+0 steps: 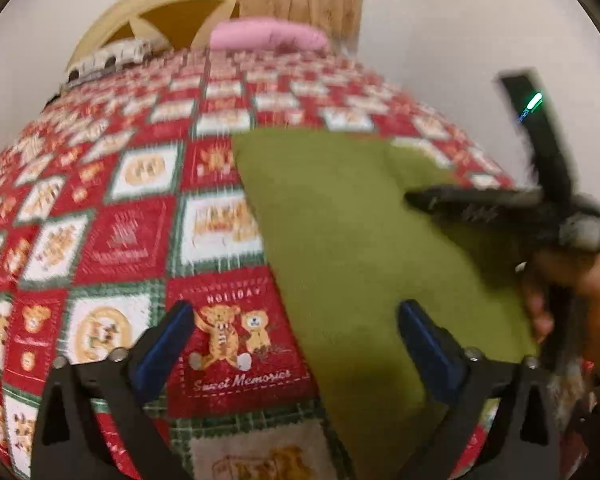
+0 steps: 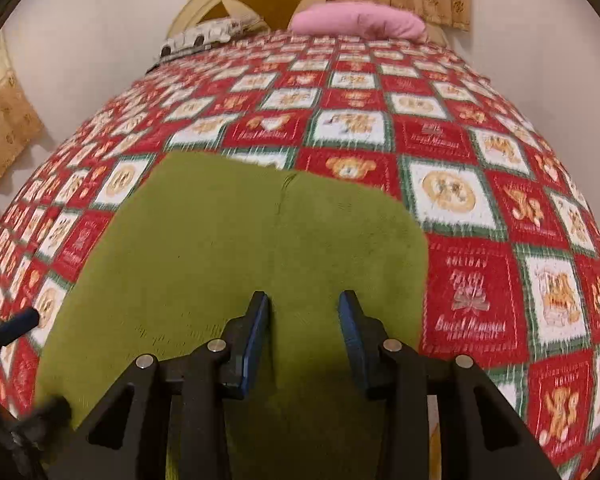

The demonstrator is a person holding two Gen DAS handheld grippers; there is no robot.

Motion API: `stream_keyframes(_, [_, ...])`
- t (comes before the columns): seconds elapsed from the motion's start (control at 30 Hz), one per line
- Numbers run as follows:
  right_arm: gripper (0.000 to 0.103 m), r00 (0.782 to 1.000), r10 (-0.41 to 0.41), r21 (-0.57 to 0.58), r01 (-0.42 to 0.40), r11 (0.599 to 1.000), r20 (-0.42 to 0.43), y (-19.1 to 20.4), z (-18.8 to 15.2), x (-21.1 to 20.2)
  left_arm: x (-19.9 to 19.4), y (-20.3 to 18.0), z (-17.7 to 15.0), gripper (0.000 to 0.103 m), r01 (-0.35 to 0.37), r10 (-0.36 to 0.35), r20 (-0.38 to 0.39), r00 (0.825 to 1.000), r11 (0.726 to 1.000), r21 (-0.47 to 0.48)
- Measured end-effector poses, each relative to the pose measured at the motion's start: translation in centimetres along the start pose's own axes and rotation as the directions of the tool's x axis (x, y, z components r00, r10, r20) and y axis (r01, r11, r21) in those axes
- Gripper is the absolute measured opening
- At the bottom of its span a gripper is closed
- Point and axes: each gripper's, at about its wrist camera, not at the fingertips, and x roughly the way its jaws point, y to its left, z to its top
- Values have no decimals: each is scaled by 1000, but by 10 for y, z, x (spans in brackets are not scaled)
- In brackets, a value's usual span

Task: Fold small clothes
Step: 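Lay the folded half down and open the right gripper, withdrawing it, then grasp the folded sweater edge with the right gripper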

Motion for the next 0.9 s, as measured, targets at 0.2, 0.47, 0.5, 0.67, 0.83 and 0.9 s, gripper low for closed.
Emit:
stream_keyframes(0.2, [38, 997, -11, -117, 20, 993, 80, 37, -10, -44, -16, 15, -18, 103, 81, -78, 46, 996, 993, -83])
stream_keyframes(0.47, [48, 996, 80, -156, -72, 985, 46, 55, -47, -36, -18, 16, -18, 103, 99, -96, 42, 995, 991, -95])
stream_keyframes(0.5, [49, 995, 89, -135, -81, 988, 52, 50, -47, -34, -18, 15, -18, 103, 98, -95, 44, 995, 991, -89])
stream_keyframes(0.67, [52, 989, 124, -138, -113, 984, 75, 47, -48, -41, -13, 7, -13, 103, 94, -93, 24, 995, 995, -45])
stream_keyframes(0.83, [56, 953, 185, 55, -204, 977, 238, -13, -48, -80, -7, 6, -6, 103, 122, -120, 28, 992, 991, -50])
stream_keyframes(0.9, [57, 956, 173, 173, -217, 961, 239, -47, -46, -79, 1, 3, -5, 103, 132, -131, 8, 991, 990, -53])
